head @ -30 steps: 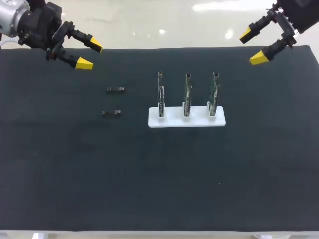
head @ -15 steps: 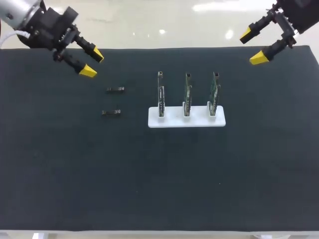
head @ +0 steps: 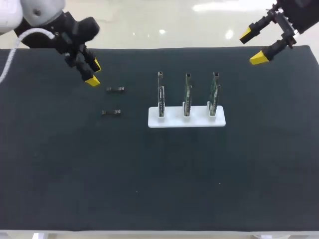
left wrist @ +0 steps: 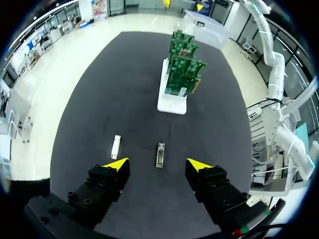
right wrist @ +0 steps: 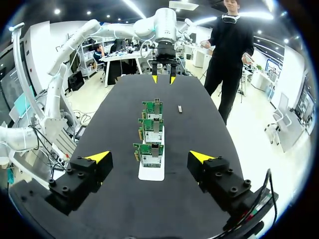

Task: Pick up the optical module with the left hand, and insert it into the network port with the right hand.

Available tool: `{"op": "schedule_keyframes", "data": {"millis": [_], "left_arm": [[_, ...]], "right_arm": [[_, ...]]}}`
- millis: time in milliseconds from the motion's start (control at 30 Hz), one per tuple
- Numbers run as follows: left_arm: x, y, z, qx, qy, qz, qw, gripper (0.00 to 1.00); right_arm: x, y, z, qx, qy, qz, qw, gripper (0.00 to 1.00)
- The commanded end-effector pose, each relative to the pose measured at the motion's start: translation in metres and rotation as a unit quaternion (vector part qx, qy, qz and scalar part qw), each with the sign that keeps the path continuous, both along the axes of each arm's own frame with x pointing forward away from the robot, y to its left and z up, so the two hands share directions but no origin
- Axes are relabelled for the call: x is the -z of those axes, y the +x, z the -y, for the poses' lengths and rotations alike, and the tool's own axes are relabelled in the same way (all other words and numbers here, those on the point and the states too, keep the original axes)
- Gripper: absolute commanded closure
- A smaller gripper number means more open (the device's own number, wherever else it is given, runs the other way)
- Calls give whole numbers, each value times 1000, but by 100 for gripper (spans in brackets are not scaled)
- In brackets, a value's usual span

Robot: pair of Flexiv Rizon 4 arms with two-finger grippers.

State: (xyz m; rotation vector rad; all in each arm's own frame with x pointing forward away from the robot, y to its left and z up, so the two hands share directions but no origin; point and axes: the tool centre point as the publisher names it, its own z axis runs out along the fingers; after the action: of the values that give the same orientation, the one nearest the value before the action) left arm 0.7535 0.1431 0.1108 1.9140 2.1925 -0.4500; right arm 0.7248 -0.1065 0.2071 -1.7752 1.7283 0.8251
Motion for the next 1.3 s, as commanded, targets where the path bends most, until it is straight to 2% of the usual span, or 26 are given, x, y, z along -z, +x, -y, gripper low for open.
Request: {"op": "schedule_keyframes", "data": {"millis": [33,233,333,967,1100,1300], "left_arm": [[2,-8,6,-33,120,24,992,0],[7,-9,7,-38,138,31,989,0],[9,-11,6,-13,125,44,991,0],[9,-11,6,-13,125,44,991,0],[21,-15,9,0,150,40,988,0],[38,-16,7,4,164,36,986,0]], "right_arm": [[0,0,0,0,0,0,1000,0],[0,0,0,0,0,0,1000,0],[0,0,0,0,0,0,1000,0],[0,0,0,0,0,0,1000,0],[0,0,0,0,0,0,1000,0],[0,0,0,0,0,0,1000,0]]}}
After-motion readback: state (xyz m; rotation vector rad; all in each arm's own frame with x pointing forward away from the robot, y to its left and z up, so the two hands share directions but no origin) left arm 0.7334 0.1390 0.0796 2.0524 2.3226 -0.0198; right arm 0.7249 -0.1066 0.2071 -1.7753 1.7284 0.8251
